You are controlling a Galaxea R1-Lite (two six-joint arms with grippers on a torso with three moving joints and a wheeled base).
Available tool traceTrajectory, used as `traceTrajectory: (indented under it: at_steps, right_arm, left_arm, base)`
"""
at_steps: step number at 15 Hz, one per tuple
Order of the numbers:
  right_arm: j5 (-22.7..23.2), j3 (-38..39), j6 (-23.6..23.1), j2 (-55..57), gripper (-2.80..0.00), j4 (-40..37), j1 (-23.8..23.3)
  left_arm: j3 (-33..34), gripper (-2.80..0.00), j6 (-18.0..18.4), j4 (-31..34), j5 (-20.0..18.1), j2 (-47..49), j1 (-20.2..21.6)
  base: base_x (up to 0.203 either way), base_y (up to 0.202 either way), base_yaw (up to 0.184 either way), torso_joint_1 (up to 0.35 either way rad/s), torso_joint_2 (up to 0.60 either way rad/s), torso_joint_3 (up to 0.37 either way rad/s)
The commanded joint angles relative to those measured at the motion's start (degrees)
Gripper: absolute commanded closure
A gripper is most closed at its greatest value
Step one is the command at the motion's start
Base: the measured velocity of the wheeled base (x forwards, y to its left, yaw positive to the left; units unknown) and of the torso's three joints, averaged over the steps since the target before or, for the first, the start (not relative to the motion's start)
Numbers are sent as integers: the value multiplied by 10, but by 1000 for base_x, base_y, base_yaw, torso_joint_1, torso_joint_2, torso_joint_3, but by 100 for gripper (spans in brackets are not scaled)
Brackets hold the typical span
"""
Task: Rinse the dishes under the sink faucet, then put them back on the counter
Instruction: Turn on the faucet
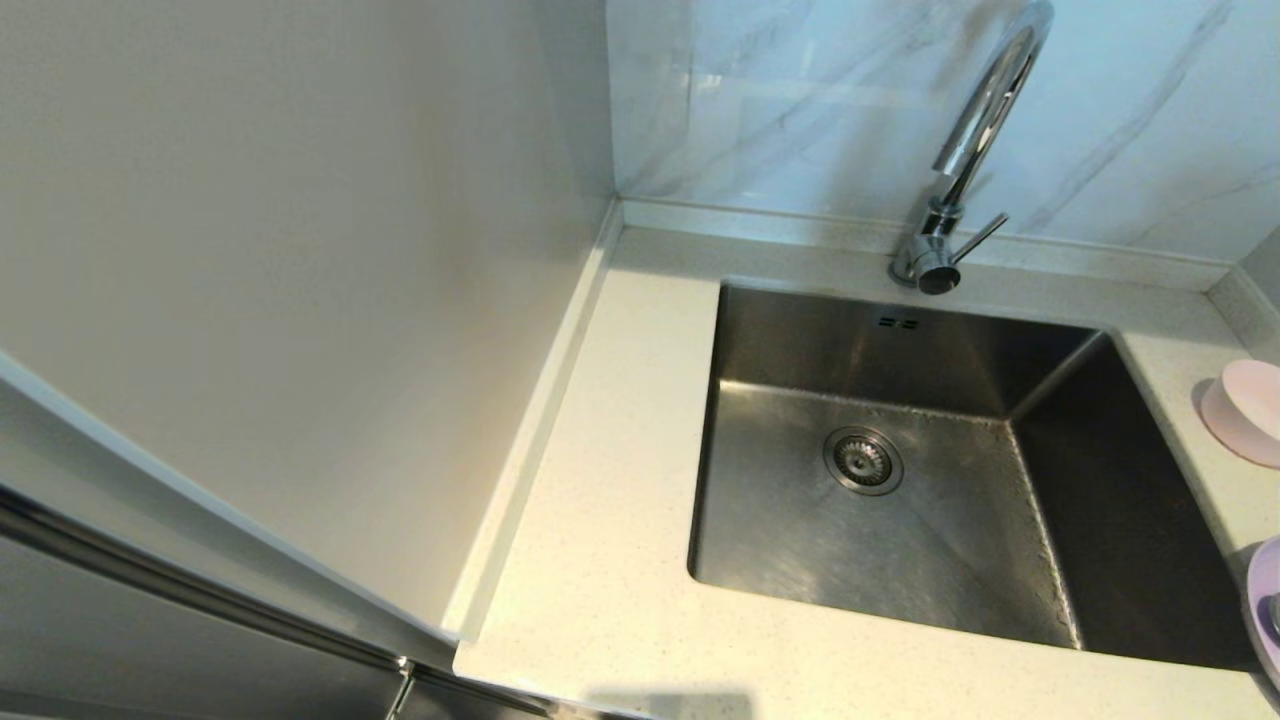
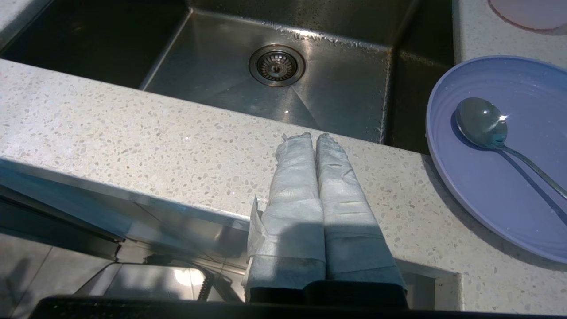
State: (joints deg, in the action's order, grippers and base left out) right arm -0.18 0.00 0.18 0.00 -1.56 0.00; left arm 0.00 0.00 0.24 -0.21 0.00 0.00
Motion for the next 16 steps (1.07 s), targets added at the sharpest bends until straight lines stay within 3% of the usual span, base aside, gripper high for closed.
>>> traceTrajectory:
  at_steps: [1,16]
  right_arm:
    - [0,4,0,1,0,0,0]
    - [0,4,-1,1,0,0,0]
  left_arm:
    - [0,0,0,0,-1,0,0]
    - [0,0,0,0,0,0,0]
  base:
    - [0,0,0,0,0,0]
    - [0,0,0,0,0,0]
